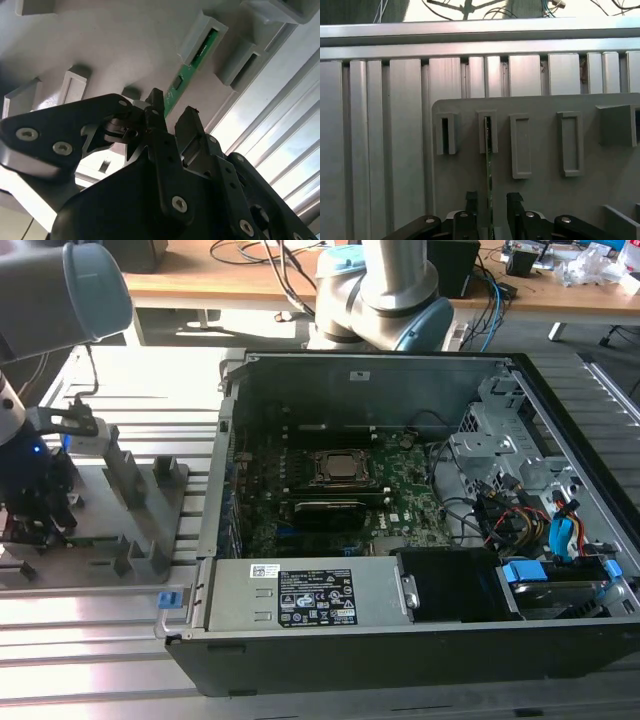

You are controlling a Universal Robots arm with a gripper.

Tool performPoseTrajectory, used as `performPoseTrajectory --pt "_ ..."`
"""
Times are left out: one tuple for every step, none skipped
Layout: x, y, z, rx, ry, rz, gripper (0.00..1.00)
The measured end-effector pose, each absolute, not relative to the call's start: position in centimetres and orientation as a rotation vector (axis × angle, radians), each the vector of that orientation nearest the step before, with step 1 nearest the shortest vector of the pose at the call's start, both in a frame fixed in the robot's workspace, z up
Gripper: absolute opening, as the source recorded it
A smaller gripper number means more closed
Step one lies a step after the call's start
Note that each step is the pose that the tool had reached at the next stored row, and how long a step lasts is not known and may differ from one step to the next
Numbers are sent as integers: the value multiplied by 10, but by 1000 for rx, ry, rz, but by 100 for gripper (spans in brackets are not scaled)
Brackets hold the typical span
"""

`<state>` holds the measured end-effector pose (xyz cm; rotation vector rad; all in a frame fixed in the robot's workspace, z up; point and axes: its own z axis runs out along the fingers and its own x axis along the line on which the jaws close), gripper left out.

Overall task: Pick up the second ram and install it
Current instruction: 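Pick up the second ram and move it above second insertion slot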

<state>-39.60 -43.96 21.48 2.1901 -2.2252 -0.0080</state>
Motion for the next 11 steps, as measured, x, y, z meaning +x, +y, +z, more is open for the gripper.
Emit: performPoseTrajectory --pt "-396 -440 213 2194 -2221 -8 37" --pt "-396 -440 212 2195 -2220 -8 37" --pt "-396 -440 208 2195 -2220 -8 37" --pt "-397 -440 204 2194 -2221 -8 37" --pt "-397 -440 202 2193 -2223 -8 37" --pt "-400 -440 200 2193 -2234 -22 37" --pt "-400 -440 199 2191 -2246 -34 37" --pt "-400 -439 198 2191 -2248 -36 37" --pt "-401 -440 198 2191 -2249 -36 37" --pt "-401 -440 198 2191 -2249 -36 37" --pt "-401 -440 198 2189 -2251 -36 37"
